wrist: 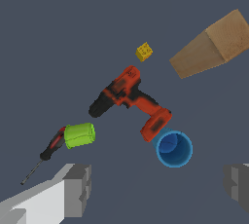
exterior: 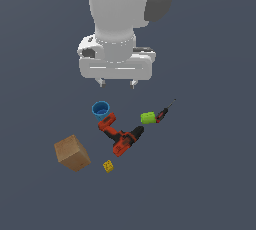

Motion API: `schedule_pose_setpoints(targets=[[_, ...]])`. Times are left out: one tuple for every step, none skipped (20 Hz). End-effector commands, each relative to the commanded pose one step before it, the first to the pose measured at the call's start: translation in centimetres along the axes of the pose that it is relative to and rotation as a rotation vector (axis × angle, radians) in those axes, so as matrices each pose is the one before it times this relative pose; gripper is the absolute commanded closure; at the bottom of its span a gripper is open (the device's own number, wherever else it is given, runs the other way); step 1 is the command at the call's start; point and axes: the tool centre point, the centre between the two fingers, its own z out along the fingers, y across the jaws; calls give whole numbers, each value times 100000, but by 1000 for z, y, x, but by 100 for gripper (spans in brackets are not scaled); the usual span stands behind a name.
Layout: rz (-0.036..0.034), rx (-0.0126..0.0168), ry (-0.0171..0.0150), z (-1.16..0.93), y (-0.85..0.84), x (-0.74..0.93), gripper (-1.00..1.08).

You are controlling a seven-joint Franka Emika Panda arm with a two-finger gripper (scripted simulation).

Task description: Pick up a designated object from a clutter of objects.

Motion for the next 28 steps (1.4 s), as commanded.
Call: schedule_pose_setpoints(targets=[[0, 0, 0, 0, 1, 0, -100], [-127, -1, -55, 13, -34, -10, -100], [-322, -1, -142, 29, -69, -37, -100], [-562, -13, -247, 50, -126, -59, -100], [-786, -49, -344, 60, -166, -85, -100], [-741, -97, -323, 41, -140, -84, -100], [-529, -128, -229, 11, -83, -65, -100], [-300, -133, -128, -12, -28, -42, -100], [-58, -74, -24, -17, 10, -13, -100], [85, 31, 37, 3, 6, 13, -100], [134, 148, 55, 32, -14, 27, -100], [136, 263, 53, 67, -46, 37, -100], [147, 371, 53, 101, -80, 49, -100], [175, 482, 61, 133, -106, 61, -100], [224, 583, 78, 160, -124, 73, -100], [296, 688, 103, 187, -139, 88, -100], [360, 792, 123, 216, -157, 102, -100], [409, 895, 135, 248, -179, 113, -100], [470, 1001, 150, 280, -195, 124, -100], [542, 1104, 168, 311, -208, 135, -100], [614, 1202, 183, 343, -224, 145, -100], [694, 1302, 200, 375, -234, 153, -100], [781, 1397, 217, 408, -243, 161, -100], [872, 1487, 234, 441, -250, 168, -100], [972, 1576, 251, 474, -253, 173, -100], [1078, 1657, 269, 507, -254, 178, -100], [1193, 1735, 287, 540, -250, 181, -100], [1314, 1805, 306, 573, -245, 182, -100]])
